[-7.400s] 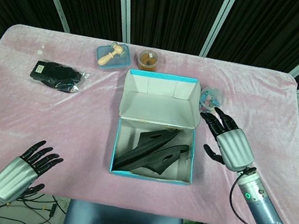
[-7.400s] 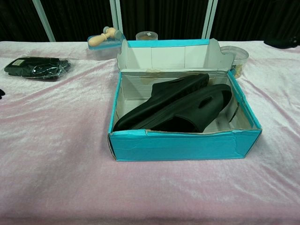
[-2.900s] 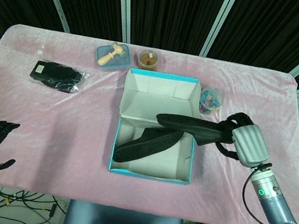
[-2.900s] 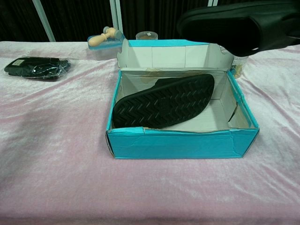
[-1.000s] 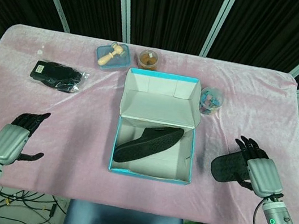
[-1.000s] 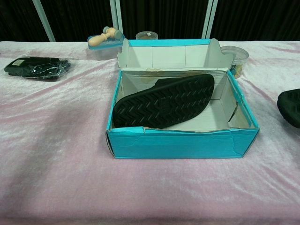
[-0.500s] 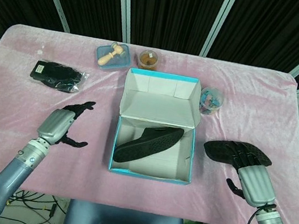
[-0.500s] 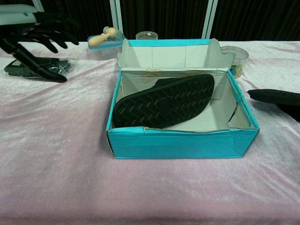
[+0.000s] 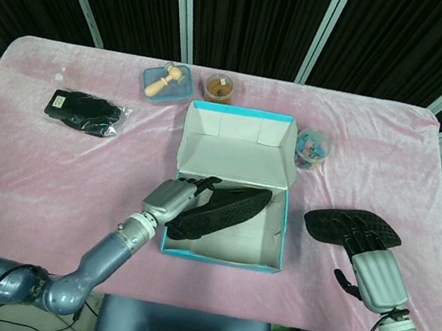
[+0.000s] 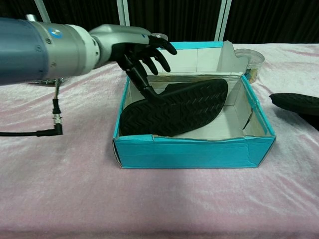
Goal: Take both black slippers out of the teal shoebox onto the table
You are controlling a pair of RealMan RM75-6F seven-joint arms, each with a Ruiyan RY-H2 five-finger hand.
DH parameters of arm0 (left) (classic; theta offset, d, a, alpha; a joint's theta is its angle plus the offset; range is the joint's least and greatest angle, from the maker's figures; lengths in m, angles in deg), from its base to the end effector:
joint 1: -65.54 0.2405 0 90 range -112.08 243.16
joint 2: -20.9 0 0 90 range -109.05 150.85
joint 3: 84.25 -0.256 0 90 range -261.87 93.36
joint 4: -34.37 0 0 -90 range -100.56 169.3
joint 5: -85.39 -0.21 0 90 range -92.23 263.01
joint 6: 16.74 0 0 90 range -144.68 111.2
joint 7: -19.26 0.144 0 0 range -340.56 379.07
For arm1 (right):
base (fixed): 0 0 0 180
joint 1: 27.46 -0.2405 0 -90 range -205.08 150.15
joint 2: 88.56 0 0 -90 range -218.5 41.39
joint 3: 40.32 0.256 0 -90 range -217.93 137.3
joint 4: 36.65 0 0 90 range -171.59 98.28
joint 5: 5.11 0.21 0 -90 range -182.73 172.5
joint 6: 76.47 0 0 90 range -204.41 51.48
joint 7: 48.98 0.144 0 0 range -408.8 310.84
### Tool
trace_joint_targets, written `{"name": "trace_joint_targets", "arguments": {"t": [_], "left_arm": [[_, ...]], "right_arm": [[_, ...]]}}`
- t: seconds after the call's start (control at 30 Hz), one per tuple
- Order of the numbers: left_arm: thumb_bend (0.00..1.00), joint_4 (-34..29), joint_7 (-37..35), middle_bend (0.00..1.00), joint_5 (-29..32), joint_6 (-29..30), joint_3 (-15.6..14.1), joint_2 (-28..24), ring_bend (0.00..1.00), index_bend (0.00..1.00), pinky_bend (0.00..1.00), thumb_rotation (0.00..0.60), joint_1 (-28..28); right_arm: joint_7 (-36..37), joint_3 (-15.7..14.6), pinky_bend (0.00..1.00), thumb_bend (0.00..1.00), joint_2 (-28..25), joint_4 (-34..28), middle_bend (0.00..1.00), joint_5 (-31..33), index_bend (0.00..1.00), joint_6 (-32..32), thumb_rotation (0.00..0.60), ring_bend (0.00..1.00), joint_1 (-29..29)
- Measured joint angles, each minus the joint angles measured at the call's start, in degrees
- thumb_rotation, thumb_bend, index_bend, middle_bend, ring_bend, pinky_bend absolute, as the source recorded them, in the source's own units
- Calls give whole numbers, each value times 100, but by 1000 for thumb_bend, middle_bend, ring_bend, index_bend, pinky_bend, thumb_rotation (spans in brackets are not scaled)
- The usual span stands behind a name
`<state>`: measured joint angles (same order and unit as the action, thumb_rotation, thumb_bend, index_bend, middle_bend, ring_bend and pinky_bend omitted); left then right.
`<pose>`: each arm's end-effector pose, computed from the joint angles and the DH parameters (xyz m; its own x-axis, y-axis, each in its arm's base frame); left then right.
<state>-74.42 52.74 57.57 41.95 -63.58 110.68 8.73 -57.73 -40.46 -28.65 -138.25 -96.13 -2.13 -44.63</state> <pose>-0.0119 0.3128 -0.0233 0.1640 0.5201 0.8382 0.9597 -0.2808 -0.0135 -0.2442 -0.2199 0.1318 0.5088 -0.1216 0.8522 -0.8332 -0.3187 0.4520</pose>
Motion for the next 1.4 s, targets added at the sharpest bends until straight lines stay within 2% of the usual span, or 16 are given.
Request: {"name": "trace_joint_targets", "arguments": {"t": [0.3, 0.47, 0.63, 0.73, 0.83, 0.9, 1.0, 1.07, 1.4], "left_arm": [[0, 926, 379, 188, 448, 526, -57, 868, 187, 70, 187, 600, -586], [0, 1065, 379, 186, 398, 804, -89, 995, 184, 57, 188, 600, -598], [0, 1235, 400, 178, 438, 795, -122, 1100, 178, 46, 197, 600, -608], [0, 1440, 381, 173, 473, 727, -126, 1282, 178, 53, 235, 600, -642], [2, 1654, 346, 203, 487, 663, -127, 1499, 213, 115, 299, 600, -681], [32, 1808, 305, 260, 445, 655, -134, 1644, 286, 184, 392, 600, -695], [131, 2019, 196, 382, 274, 685, -154, 1825, 418, 297, 546, 600, -682], [166, 2120, 128, 431, 124, 743, -173, 1916, 459, 334, 592, 600, -659], [233, 2468, -160, 482, -944, 1226, -317, 2219, 475, 387, 630, 600, -434]], "right_arm": [[60, 2, 224, 216, -13, 19, 32, -8, 0, -26, 600, 39, 25], [95, 14, 224, 216, 10, 46, 34, -10, 0, -46, 600, 39, 24], [136, 23, 224, 217, 36, 63, 38, -54, 0, -61, 600, 39, 6], [173, 23, 224, 216, 32, 70, 44, -61, 0, -53, 600, 39, 17], [211, 22, 224, 216, 21, 82, 51, -63, 0, -40, 600, 39, 33], [247, 20, 224, 217, 17, 97, 55, -69, 0, -30, 600, 39, 42], [292, 20, 224, 216, 15, 117, 55, -89, 0, -15, 600, 40, 52], [309, 23, 225, 216, 17, 126, 55, -105, 0, -10, 600, 40, 52], [347, 42, 224, 216, 19, 127, 62, -145, 0, -8, 600, 40, 46]]}}
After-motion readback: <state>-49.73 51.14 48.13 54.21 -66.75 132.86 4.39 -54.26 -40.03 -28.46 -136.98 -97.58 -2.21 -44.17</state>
